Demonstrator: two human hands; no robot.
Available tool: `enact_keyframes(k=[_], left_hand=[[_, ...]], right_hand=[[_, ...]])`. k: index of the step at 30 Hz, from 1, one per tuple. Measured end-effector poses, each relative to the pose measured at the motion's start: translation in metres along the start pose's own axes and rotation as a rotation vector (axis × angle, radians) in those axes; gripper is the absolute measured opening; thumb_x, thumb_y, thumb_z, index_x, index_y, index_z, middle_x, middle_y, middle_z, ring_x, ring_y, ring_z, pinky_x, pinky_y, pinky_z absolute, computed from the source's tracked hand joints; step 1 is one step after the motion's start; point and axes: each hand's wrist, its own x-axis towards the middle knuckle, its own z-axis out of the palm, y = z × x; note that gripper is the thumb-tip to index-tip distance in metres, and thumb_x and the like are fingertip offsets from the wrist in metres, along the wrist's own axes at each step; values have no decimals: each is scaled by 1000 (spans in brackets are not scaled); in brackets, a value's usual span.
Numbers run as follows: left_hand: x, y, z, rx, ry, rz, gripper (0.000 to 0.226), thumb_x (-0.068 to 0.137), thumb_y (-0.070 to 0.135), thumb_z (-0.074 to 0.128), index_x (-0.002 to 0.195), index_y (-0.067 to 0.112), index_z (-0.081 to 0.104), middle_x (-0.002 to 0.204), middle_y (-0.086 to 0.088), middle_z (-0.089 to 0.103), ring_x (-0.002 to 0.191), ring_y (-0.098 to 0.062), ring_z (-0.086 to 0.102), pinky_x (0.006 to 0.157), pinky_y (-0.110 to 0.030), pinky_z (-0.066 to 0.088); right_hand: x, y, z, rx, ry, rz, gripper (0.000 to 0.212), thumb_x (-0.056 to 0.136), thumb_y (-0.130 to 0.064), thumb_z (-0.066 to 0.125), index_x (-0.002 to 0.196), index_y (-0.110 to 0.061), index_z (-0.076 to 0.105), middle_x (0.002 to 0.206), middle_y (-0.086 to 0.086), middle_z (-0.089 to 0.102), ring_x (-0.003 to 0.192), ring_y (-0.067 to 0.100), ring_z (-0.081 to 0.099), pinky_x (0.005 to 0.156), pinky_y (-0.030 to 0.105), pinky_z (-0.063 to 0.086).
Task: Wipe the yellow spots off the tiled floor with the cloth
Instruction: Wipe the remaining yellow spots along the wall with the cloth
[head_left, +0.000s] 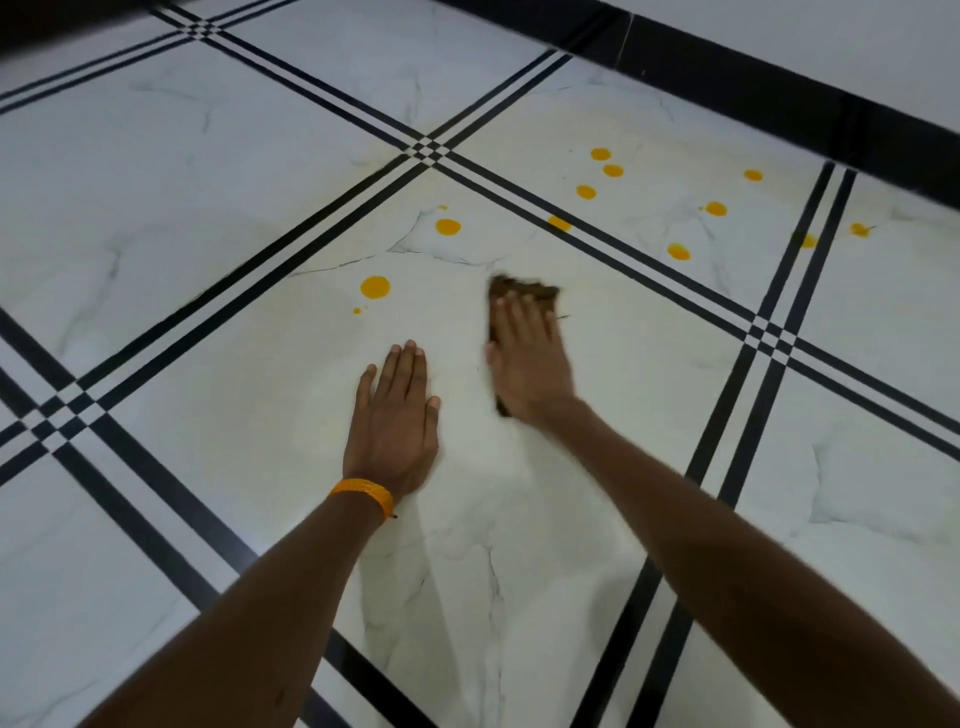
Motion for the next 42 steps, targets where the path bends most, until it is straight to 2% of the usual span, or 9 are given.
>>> enact_keyframes(k=[4, 8, 11, 16, 18, 24, 30, 36, 42], left_hand=[[0, 1, -1, 23, -6, 2, 63, 99, 34, 16, 155, 6, 19, 163, -10, 20, 151, -24, 16, 122, -47, 17], [0, 0, 0, 25, 2, -5, 64, 97, 34, 15, 155, 6, 18, 163, -10, 19, 151, -23, 14, 122, -46, 15], [0, -1, -2, 17, -7, 2, 65, 97, 34, 14, 155, 6, 19, 163, -10, 20, 151, -24, 15, 122, -46, 15], [-1, 0, 0, 17, 0, 12, 64, 98, 35, 16, 154, 5, 20, 162, -12, 22, 150, -26, 17, 121, -47, 17], [-1, -1, 1, 11, 1, 13, 63, 99, 34, 19, 154, 4, 20, 162, -12, 21, 150, -26, 17, 122, -47, 16], [-1, 3, 1, 21, 8, 2, 66, 96, 34, 17, 153, 2, 22, 161, -14, 23, 150, -28, 19, 121, -48, 18], [-2, -1, 3, 2, 23, 9, 68, 97, 38, 11, 154, 4, 19, 162, -12, 20, 151, -26, 16, 122, -46, 16], [0, -1, 2, -20, 16, 2, 66, 97, 37, 16, 156, 8, 17, 163, -8, 17, 151, -22, 13, 123, -44, 12], [-1, 3, -5, -32, -16, -35, 65, 98, 38, 20, 157, 11, 14, 164, -5, 15, 152, -19, 11, 123, -43, 11]], right_hand=[[-100, 14, -1, 4, -44, -419, 62, 105, -39, 24, 161, -14, 20, 168, 5, 16, 156, 22, 9, 127, 43, 6], [-63, 110, -17, -31, 19, 22, 70, 101, -46, 11, 160, -8, 20, 167, 12, 20, 156, 29, 13, 125, 51, 15], [-25, 88, -14, 13, 14, 269, 70, 102, -44, 10, 161, -6, 12, 168, 15, 12, 156, 32, 8, 126, 48, 6], [-108, 10, 1, -47, -50, -383, 63, 106, -41, 17, 161, -13, 13, 169, 5, 11, 157, 23, 5, 127, 42, 3], [-125, 41, -10, 2, -73, -448, 62, 106, -42, 20, 162, -16, 13, 169, 3, 11, 157, 21, 5, 127, 38, 1], [-82, 108, -12, -12, 29, 281, 76, 97, -47, 1, 161, -7, 12, 168, 15, 13, 156, 32, 8, 127, 49, 6], [-133, 61, -5, 32, -69, -524, 60, 106, -41, 22, 161, -16, 18, 169, 5, 16, 157, 23, 7, 127, 44, 7], [-60, 124, -8, 28, 34, 283, 74, 99, -47, 4, 161, -7, 15, 168, 15, 15, 156, 33, 9, 126, 50, 9], [-78, 43, 1, 62, -25, -390, 61, 105, -43, 26, 160, -17, 23, 168, 4, 22, 156, 24, 13, 126, 45, 14]])
